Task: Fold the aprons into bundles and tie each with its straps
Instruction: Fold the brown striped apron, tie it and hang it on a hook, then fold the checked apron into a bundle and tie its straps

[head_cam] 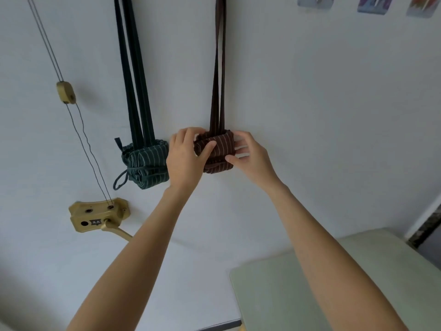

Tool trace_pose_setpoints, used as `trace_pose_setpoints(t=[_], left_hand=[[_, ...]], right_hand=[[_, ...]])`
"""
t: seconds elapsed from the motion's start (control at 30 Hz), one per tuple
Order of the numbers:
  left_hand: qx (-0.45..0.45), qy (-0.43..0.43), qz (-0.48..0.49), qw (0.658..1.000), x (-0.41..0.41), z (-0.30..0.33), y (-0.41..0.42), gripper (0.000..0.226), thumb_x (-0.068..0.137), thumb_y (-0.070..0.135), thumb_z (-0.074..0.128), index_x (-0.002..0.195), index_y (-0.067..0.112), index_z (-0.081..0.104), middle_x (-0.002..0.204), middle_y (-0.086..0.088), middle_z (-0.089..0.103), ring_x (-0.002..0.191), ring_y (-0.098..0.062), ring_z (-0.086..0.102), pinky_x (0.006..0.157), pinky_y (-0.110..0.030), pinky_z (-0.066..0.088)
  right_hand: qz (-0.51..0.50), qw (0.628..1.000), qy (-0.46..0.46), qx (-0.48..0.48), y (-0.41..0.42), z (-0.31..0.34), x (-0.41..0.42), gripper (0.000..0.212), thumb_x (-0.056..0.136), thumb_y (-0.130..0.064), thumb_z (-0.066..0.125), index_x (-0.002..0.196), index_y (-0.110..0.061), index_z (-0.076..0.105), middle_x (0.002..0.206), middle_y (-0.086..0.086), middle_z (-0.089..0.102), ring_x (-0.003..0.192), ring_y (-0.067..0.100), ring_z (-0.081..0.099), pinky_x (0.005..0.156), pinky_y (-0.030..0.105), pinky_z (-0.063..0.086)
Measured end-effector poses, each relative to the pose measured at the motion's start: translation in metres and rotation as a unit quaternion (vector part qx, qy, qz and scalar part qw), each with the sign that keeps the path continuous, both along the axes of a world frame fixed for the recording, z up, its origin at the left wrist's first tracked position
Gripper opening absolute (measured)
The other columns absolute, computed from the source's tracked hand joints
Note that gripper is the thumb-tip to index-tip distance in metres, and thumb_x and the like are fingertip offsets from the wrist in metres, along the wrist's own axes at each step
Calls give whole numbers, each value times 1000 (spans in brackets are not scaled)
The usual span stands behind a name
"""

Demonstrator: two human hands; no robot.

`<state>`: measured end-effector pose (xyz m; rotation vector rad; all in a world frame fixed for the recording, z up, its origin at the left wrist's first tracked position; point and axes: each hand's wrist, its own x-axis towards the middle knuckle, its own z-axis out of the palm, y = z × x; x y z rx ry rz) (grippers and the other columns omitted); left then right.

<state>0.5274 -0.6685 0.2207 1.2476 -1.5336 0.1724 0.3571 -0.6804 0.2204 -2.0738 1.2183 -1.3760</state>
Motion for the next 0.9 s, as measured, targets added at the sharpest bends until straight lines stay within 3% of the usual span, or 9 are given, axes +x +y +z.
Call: trace_pose_setpoints(t=[0.1, 0.17, 0.27, 0.33, 0.43, 0.57, 0.63, 0.73, 0.9], left_hand=[[-129, -43, -15, 991, -12, 2, 10, 26, 87, 29, 63, 106, 12, 62, 108, -1, 61, 102, -18, 49, 84, -20, 37], [-199, -56, -71, 976, -24, 2, 20, 21, 89, 21, 60, 105, 8, 61, 104, -6, 63, 95, -19, 51, 82, -24, 41], [-208, -58, -216, 952, -56, -13, 28, 16, 93, 17, 51, 103, 8, 59, 94, -5, 64, 76, -11, 57, 63, -27, 48], [-160, -78, -289, 941, -77, -34, 33, 18, 94, 18, 48, 101, 9, 62, 91, 1, 65, 69, -4, 56, 54, -24, 46], [-65, -136, -365, 919, -115, -80, 39, 23, 95, 24, 44, 104, 14, 63, 86, 8, 66, 67, -5, 61, 49, -23, 45], [84, -177, -444, 875, -162, -143, 72, 26, 93, 28, 44, 112, 20, 59, 91, 13, 64, 71, -1, 61, 53, -20, 46], [169, -213, -477, 836, -186, -175, 101, 24, 92, 29, 46, 113, 25, 57, 92, 15, 64, 76, -1, 61, 60, -22, 49], [255, -292, -516, 764, -216, -219, 144, 21, 91, 27, 51, 111, 28, 57, 91, 15, 65, 81, -2, 62, 72, -24, 50], [365, -407, -541, 638, -255, -277, 217, 21, 90, 30, 51, 109, 32, 60, 95, 15, 68, 92, -7, 63, 80, -24, 43]], right_hand=[[-44, 998, -13, -42, 12, -4, -8, 45, 84, -20, 68, 126, -21, 50, 113, -7, 59, 102, 7, 56, 90, 24, 46], [-94, 987, -7, -130, 30, -5, -17, 33, 88, -20, 63, 120, -16, 55, 106, -4, 63, 99, 9, 59, 89, 25, 46], [-228, 916, 134, -302, 57, -20, -43, 17, 90, -14, 57, 103, -8, 65, 87, 0, 68, 79, 15, 62, 74, 27, 47], [-278, 874, 221, -331, 77, -43, -62, 15, 90, -10, 55, 93, -7, 69, 78, 1, 68, 70, 19, 60, 64, 28, 47], [-325, 869, 291, -234, 116, -93, -93, 17, 91, -11, 53, 89, -9, 69, 75, 0, 66, 67, 18, 58, 60, 25, 45], [-391, 860, 326, -21, 189, -166, -136, 15, 89, -15, 51, 89, -15, 66, 76, -3, 64, 68, 18, 57, 51, 26, 44], [-426, 838, 312, 135, 236, -200, -148, 16, 89, -20, 52, 96, -15, 65, 87, -1, 65, 80, 21, 61, 52, 25, 40], [-471, 782, 235, 333, 308, -242, -157, 24, 92, -24, 49, 113, -18, 60, 111, -2, 60, 102, 20, 55, 68, 27, 38], [-543, 702, 112, 446, 433, -284, -168, 26, 93, -25, 50, 117, -23, 58, 113, -2, 61, 104, 18, 55, 81, 29, 42]])
